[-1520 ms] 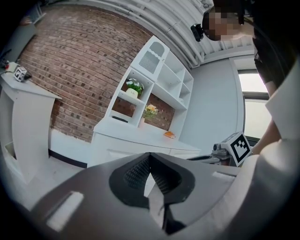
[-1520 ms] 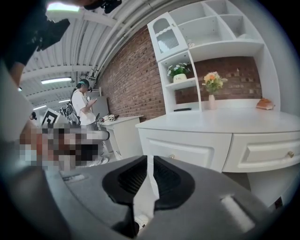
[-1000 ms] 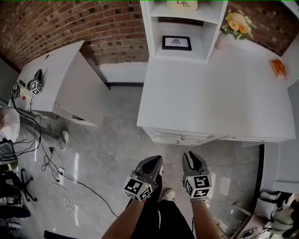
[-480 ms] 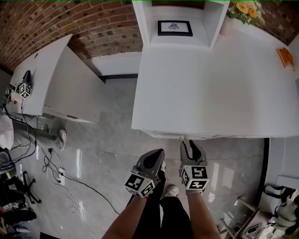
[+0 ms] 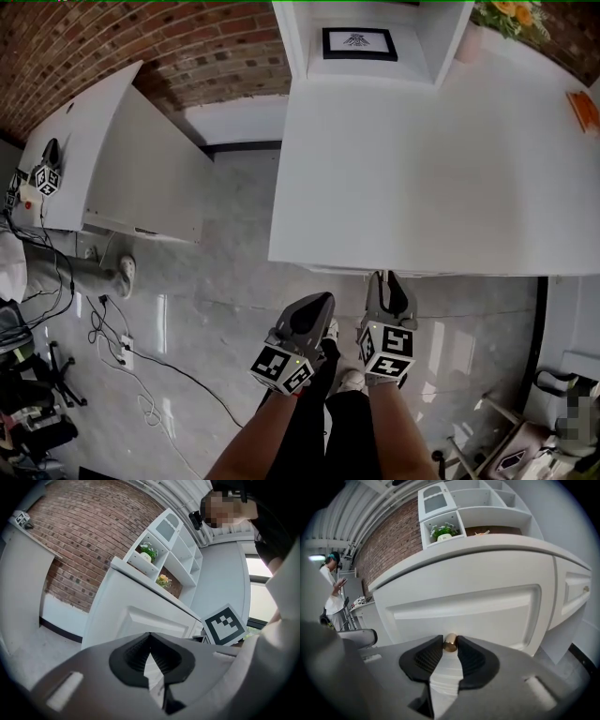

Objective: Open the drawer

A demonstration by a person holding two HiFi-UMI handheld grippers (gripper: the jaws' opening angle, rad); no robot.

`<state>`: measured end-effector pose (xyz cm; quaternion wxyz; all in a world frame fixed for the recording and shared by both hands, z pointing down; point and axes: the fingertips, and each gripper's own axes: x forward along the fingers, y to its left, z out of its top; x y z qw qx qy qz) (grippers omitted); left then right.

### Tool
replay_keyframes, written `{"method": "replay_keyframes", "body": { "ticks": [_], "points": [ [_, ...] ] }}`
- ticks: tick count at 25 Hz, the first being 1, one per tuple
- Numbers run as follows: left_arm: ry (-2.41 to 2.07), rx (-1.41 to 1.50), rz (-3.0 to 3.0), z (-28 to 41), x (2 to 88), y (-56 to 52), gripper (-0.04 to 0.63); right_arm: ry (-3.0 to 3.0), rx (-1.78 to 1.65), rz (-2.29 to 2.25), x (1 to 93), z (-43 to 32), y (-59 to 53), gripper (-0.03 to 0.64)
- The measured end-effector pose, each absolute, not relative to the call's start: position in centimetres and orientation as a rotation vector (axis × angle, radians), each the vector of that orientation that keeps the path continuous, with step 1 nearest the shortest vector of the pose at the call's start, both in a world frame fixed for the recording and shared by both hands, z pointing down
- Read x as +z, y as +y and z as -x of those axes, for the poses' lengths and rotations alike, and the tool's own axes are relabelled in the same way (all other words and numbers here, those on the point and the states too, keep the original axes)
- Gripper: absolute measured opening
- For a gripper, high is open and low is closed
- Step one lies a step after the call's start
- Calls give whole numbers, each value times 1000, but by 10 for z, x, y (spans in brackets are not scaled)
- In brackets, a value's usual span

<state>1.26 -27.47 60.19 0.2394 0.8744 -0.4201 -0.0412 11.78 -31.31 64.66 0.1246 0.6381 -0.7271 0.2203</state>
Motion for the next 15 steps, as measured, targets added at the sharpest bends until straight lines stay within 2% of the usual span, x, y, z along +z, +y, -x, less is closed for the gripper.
{"method": "replay_keyframes", "body": {
  "ticks": [15],
  "points": [
    [-1127, -115, -2386, -5, 597, -285, 2, -2011, 584, -1886, 649, -118, -309, 86]
  ]
}}
